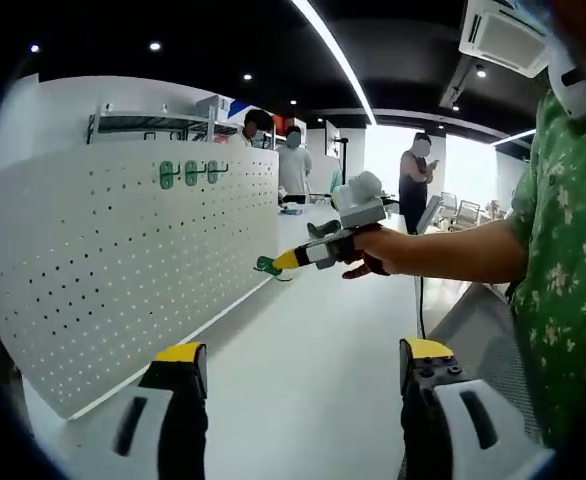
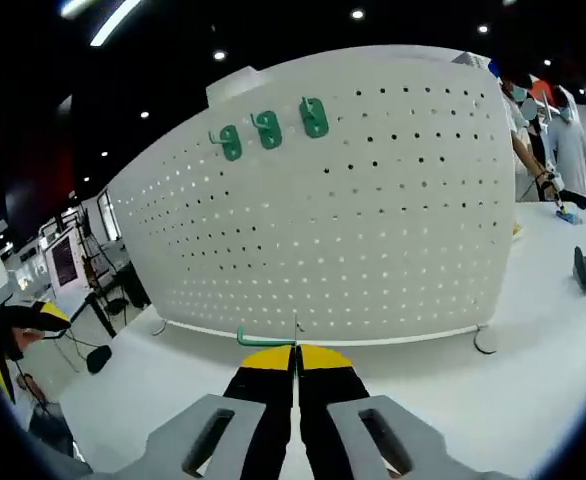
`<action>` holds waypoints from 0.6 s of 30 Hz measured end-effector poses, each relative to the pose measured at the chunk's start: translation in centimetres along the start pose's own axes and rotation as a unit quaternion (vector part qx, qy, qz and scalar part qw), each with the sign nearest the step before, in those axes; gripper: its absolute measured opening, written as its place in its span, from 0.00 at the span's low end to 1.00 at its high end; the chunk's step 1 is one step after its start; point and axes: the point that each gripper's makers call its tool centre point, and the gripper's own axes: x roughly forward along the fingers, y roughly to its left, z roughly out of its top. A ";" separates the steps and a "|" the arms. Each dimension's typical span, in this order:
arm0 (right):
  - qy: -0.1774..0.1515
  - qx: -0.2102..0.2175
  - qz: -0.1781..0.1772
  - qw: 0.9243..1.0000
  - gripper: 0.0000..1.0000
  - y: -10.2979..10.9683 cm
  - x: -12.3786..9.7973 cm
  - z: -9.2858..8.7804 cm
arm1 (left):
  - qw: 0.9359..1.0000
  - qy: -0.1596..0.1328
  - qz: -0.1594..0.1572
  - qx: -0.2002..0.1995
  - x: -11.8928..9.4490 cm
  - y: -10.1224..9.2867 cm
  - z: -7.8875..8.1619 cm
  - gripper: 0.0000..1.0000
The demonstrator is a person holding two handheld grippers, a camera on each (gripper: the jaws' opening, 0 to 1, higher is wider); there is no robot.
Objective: Insert the hook assembly into the mounting plate slot until the hook locks in place.
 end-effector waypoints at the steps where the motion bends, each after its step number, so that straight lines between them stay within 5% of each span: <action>1: -0.006 0.000 0.003 1.000 0.00 0.4 -0.3 0.5 | 1.000 -0.001 0.000 0.003 -0.1 0.0 0.1 0.81; 18: -0.080 -0.013 0.049 0.996 0.00 5.5 -4.7 6.0 | 0.999 -0.040 0.002 0.023 -1.5 -0.1 3.9 0.80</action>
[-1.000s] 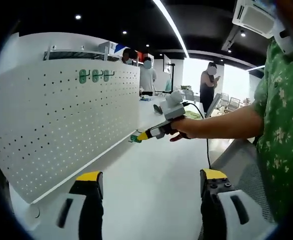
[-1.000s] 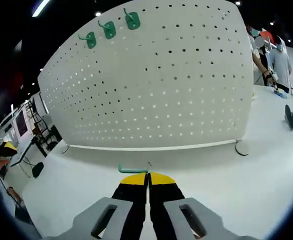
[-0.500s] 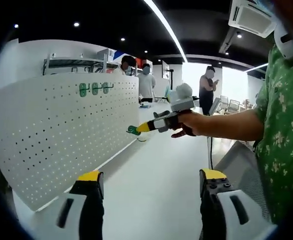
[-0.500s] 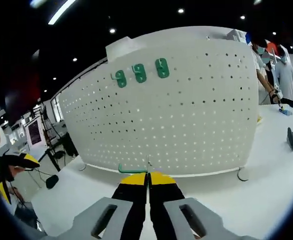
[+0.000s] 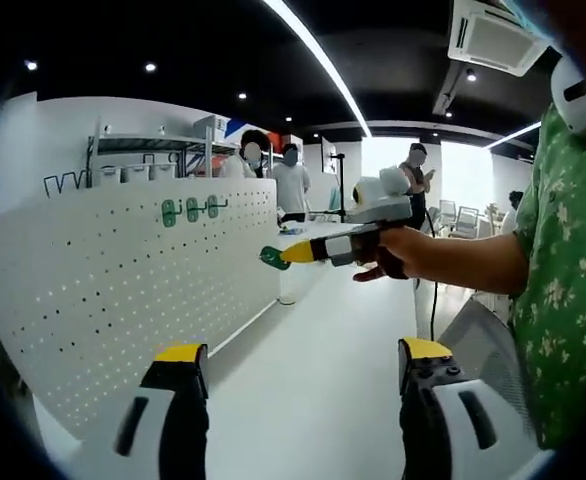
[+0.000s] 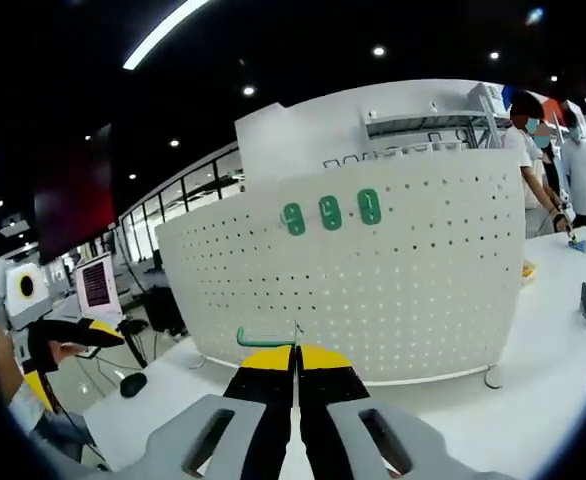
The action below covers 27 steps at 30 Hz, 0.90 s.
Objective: Insert the hook assembly into the mounting plate slot until the hook locks in place.
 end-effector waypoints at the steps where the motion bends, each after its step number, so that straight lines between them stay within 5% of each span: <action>1: -0.005 -0.003 0.001 1.000 0.00 0.3 -0.2 0.4 | 1.000 -0.003 0.000 0.001 0.0 0.0 0.3 0.80; 12: -0.089 0.007 0.066 0.994 0.00 5.0 -3.8 6.3 | 0.999 -0.037 -0.009 0.010 -1.0 -0.7 3.3 0.79; 20: -0.119 0.003 0.089 0.989 0.00 7.1 -5.5 8.3 | 0.996 -0.086 -0.019 0.001 -2.3 -1.1 6.6 0.77; 27: -0.160 0.036 0.153 0.975 0.00 9.8 -7.1 10.1 | 0.990 -0.136 -0.037 -0.013 -3.4 -1.7 9.5 0.75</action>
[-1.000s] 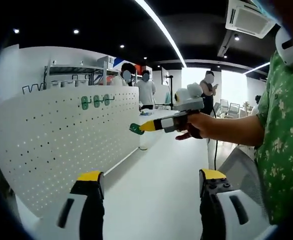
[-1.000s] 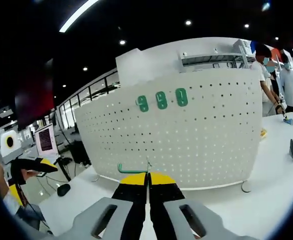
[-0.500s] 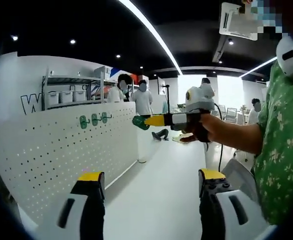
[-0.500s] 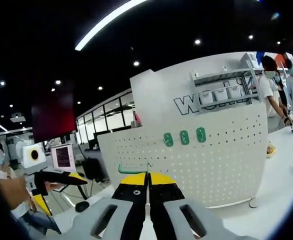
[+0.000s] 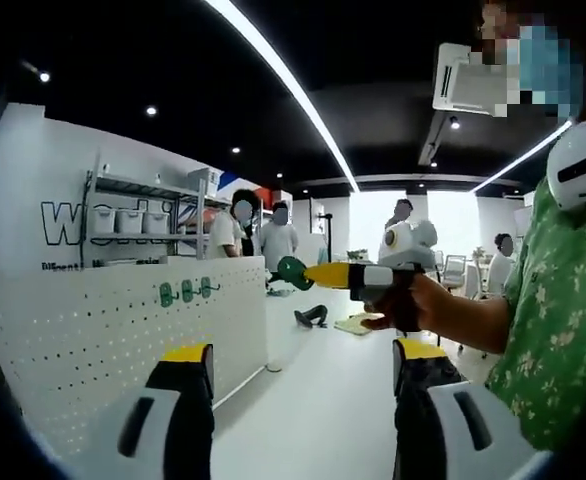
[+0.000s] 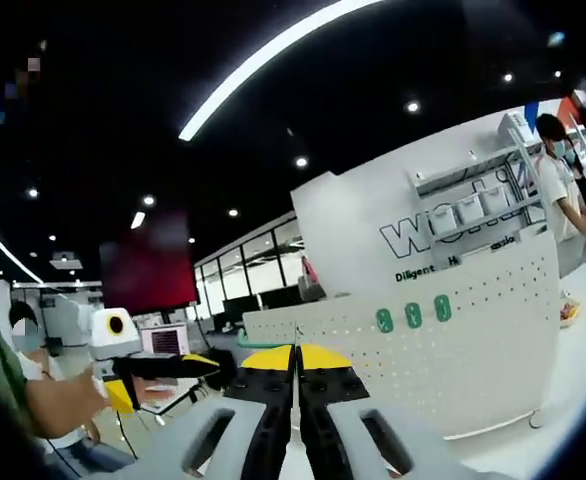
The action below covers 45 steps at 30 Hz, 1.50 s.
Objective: Insert the hook assembly into the mounting plate slot until the hook locks in place.
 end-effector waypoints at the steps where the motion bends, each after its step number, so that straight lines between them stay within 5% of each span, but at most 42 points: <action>1: -0.007 0.011 0.009 1.000 0.00 0.4 0.0 0.2 | 1.000 -0.006 -0.005 -0.004 0.0 -0.1 0.4 0.74; 6: -0.042 0.083 0.048 0.994 0.00 1.4 -0.3 1.5 | 0.996 -0.065 -0.046 -0.037 -0.2 -1.2 3.6 0.68; 16: -0.087 0.133 0.106 0.982 0.00 3.3 -0.9 3.6 | 0.991 -0.087 -0.090 -0.054 0.6 -2.3 5.9 0.65; 26: -0.107 0.146 0.173 0.968 0.00 6.2 -1.3 5.4 | 0.983 -0.112 -0.125 -0.076 0.6 -3.2 7.9 0.59; 36: -0.109 0.148 0.199 0.963 0.00 7.7 -1.3 5.7 | 0.977 -0.129 -0.150 -0.082 0.7 -3.9 10.0 0.43; 45: -0.103 0.136 0.222 0.960 0.00 9.3 -1.5 5.7 | 0.972 -0.118 -0.180 -0.090 1.4 -5.2 10.2 0.31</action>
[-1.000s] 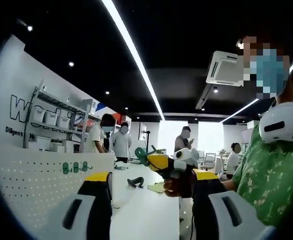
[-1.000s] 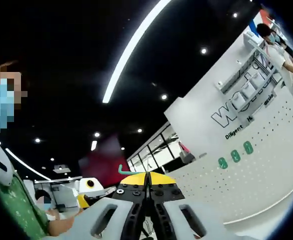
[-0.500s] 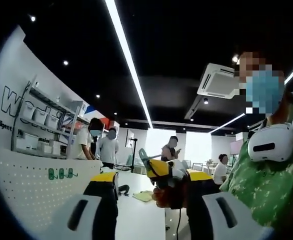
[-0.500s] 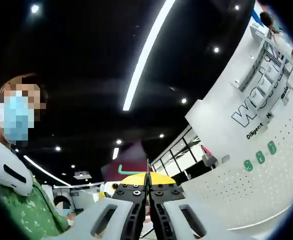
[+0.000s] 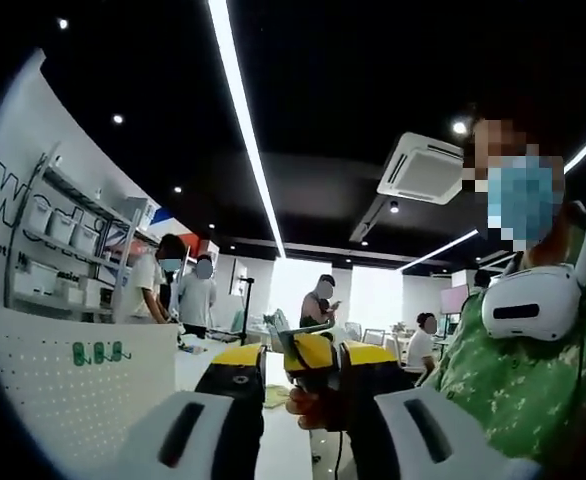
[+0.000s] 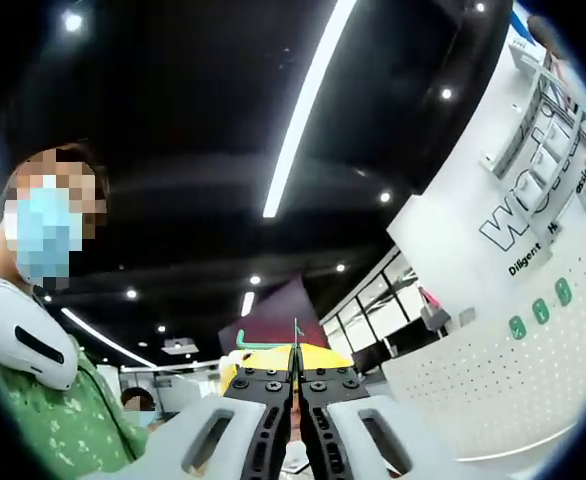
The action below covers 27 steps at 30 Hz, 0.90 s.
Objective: Insert the hook assembly into the mounting plate slot until the hook locks in place.
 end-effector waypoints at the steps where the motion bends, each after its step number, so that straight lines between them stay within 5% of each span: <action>1: 0.001 -0.001 0.002 1.000 0.00 0.1 0.0 -0.1 | 1.000 0.001 -0.002 -0.003 0.1 -0.1 0.0 0.30; 27: 0.001 0.005 0.038 0.999 0.00 1.9 0.6 -0.7 | 0.999 -0.017 -0.029 -0.037 0.9 -0.7 0.8 0.06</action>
